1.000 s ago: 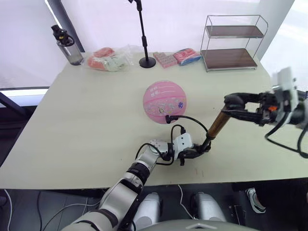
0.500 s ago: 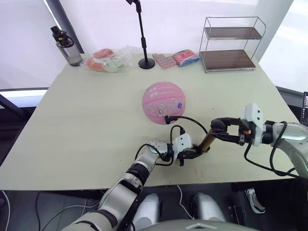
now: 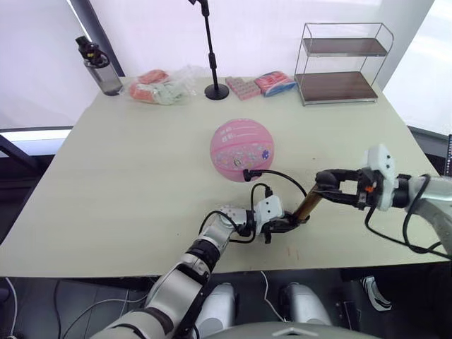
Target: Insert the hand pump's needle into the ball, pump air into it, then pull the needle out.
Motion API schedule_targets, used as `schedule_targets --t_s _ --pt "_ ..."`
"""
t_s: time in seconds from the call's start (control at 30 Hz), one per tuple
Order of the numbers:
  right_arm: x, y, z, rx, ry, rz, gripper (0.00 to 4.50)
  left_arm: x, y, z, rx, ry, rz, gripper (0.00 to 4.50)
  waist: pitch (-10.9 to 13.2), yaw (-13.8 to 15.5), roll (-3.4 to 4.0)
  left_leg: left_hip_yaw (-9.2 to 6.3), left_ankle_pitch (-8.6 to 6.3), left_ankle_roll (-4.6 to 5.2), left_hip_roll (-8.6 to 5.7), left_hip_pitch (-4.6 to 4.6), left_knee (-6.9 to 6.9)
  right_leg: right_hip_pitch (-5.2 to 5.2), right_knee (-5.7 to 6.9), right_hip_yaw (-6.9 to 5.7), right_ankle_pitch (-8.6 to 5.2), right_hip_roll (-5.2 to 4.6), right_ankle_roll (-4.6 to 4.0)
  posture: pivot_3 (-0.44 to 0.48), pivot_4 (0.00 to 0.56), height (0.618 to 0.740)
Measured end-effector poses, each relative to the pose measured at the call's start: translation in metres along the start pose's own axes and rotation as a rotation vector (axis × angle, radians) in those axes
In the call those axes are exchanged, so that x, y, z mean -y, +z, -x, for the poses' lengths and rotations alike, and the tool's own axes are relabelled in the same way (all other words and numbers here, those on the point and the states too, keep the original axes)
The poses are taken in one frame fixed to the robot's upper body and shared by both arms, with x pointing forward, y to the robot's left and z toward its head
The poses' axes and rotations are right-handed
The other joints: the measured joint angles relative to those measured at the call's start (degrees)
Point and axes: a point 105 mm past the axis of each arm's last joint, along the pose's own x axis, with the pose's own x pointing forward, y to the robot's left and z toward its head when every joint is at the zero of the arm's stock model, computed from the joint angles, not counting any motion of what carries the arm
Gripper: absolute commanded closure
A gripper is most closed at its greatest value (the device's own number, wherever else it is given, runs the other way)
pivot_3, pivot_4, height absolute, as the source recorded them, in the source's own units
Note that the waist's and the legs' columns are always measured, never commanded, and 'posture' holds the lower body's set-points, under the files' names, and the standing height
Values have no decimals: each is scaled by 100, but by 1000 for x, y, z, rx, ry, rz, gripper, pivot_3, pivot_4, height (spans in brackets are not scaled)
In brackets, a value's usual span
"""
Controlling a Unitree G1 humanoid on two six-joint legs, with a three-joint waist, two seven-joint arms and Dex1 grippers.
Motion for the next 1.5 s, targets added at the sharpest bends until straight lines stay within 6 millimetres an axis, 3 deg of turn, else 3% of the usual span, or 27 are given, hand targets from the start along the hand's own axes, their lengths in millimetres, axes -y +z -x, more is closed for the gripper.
schedule_targets --t_s 0.17,0.43,0.7,0.97,1.5 --pt "4 38 12 67 4 23 2622 0 0 0 1 0 -1 3407 10 3 3 -4 0 0 1 0 -1 0 0 -4 0 1 0 0 150 731" --pt "6 80 26 137 -2 50 2622 0 0 0 1 1 -1 3407 14 0 9 -1 0 0 2 0 -2 -1 0 -3 0 1 0 0 150 731" --pt "8 85 26 140 -8 22 2622 0 1 0 3 -3 -5 3407 23 7 14 0 0 0 2 -9 -1 -12 0 -2 0 0 0 0 150 731" --pt "1 69 24 95 4 60 2622 -1 1 1 1 -1 -4 3407 16 -2 12 4 0 0 3 -3 -1 -9 1 -1 0 1 1 0 150 731" --pt "-8 -7 -7 -21 51 56 2622 0 -2 2 -8 1 -2 3407 -9 -22 -10 3 0 0 6 7 -2 1 2 -1 0 4 1 0 150 731"
